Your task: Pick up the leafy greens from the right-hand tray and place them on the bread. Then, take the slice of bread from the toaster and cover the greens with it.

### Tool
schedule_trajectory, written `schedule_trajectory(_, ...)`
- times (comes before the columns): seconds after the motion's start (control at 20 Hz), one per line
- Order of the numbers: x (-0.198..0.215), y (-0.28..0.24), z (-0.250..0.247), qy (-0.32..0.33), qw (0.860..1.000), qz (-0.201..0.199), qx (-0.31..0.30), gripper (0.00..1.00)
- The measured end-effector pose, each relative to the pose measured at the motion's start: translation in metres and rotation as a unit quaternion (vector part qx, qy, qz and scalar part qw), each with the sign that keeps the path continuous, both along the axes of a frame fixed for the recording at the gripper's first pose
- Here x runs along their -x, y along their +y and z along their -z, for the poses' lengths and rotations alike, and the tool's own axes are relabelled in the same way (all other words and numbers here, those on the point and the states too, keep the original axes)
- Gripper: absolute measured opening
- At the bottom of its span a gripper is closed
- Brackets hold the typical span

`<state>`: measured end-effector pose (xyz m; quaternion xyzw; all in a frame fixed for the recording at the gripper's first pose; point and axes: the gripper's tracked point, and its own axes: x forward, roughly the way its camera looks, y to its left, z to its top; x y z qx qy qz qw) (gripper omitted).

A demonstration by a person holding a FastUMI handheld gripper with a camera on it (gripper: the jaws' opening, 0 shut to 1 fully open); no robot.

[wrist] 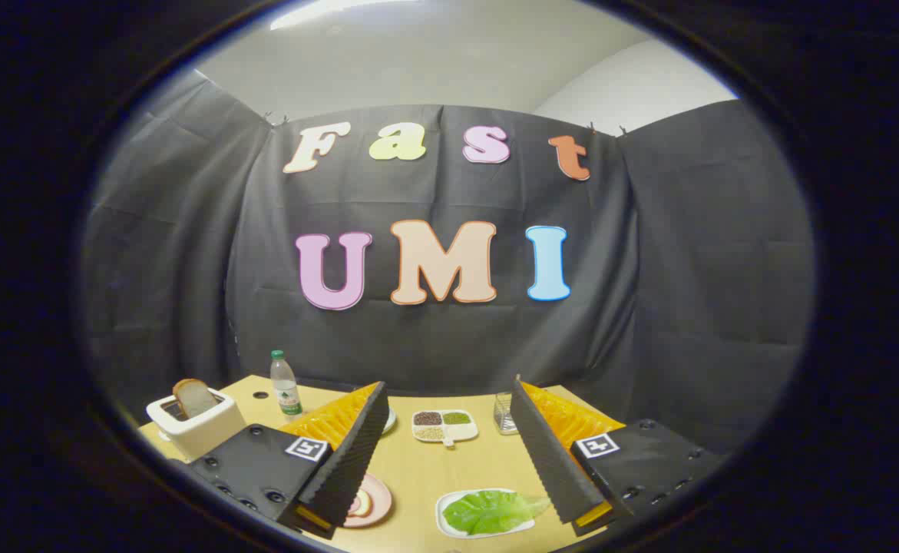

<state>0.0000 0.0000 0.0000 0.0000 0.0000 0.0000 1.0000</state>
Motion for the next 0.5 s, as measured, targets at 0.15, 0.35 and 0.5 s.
schedule_trajectory(0.15,0.001,0.005,-0.002,-0.002,1.0,-0.003,-0.001,1.0)
schedule_trajectory(0.35,0.0,0.013,0.001,0.007,1.0,-0.011,-0.004,1.0)
schedule_trajectory(0.5,0.0,0.019,0.001,0.01,1.0,-0.023,-0.008,1.0)
